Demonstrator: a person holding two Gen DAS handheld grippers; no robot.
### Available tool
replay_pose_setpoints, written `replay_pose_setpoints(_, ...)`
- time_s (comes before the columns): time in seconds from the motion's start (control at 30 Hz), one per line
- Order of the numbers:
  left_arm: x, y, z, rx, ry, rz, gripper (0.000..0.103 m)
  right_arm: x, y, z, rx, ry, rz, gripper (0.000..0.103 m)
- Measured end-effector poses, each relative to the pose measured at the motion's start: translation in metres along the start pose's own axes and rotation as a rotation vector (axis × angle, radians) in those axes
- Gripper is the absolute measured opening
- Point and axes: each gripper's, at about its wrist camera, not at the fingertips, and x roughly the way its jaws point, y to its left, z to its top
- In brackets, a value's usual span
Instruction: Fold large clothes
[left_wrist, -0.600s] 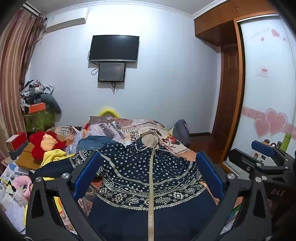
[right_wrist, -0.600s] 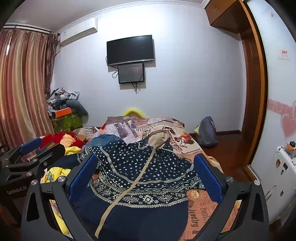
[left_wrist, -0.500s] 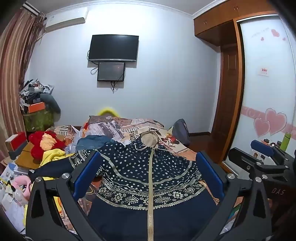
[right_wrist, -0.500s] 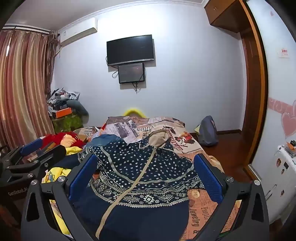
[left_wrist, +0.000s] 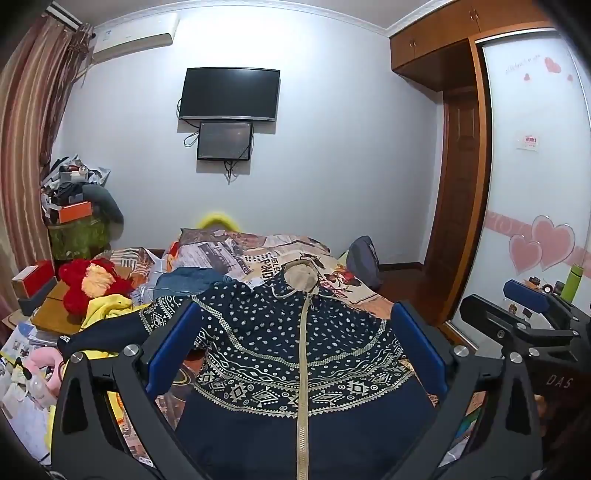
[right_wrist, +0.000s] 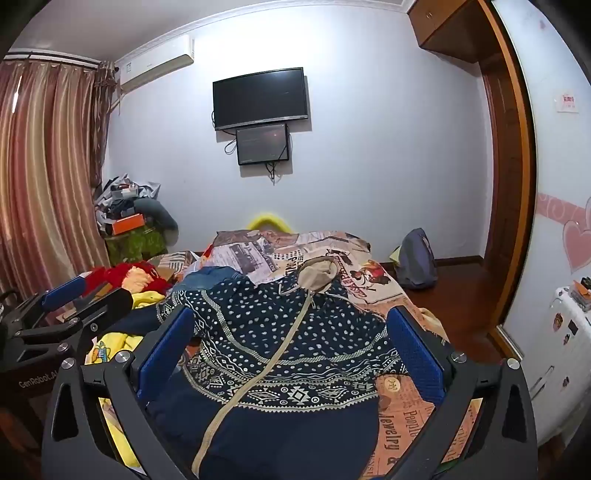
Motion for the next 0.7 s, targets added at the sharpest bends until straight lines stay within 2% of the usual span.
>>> replay_pose_setpoints(0.7, -0.0002, 0.0023, -0.0009, 0.004, -0.002, 0.008, 0.103, 0.0006, 0.003, -0.0024, 0.005, 0.001, 0.001, 0.103)
